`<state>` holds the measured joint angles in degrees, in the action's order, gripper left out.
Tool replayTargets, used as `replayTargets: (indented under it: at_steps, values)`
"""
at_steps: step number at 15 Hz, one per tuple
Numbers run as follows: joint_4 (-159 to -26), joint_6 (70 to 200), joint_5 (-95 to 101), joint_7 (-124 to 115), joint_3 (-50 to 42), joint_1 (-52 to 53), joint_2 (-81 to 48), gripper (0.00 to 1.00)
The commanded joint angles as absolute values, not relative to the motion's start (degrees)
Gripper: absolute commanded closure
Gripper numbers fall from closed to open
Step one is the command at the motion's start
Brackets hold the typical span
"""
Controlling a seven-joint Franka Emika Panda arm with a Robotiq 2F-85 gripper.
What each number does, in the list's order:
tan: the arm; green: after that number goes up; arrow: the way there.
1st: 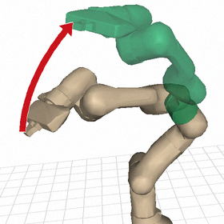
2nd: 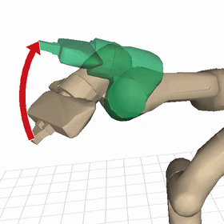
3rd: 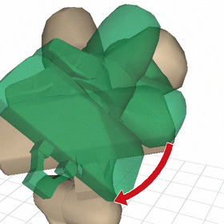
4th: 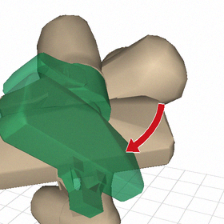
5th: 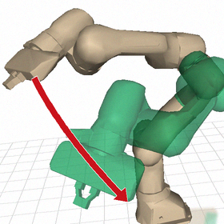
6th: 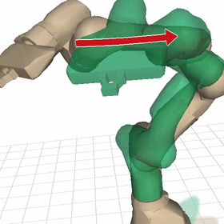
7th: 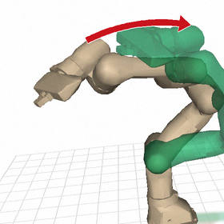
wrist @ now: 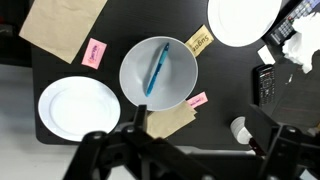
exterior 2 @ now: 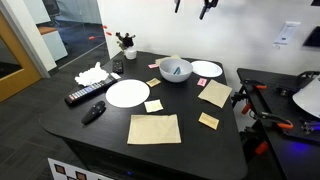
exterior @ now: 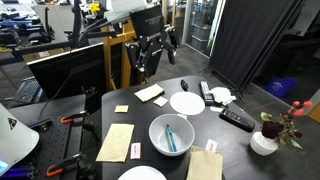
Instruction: Remove the pen from the bowl and put it on the table
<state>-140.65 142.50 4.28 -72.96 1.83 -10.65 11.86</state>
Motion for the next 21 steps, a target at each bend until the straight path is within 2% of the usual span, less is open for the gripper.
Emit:
replayTargets:
  at_steps: [1, 11, 21]
  values:
    - [-139.16, 140.54, 7.77, -81.70, 2.04, -11.05, 9.08, 0.00]
    - [-138.03, 145.91, -4.43, -74.78, -3.41, -8.81, -1.25, 0.00]
    - [-133.62, 149.22, -4.94, -75.10, -6.93, -7.78, -11.54, 0.00]
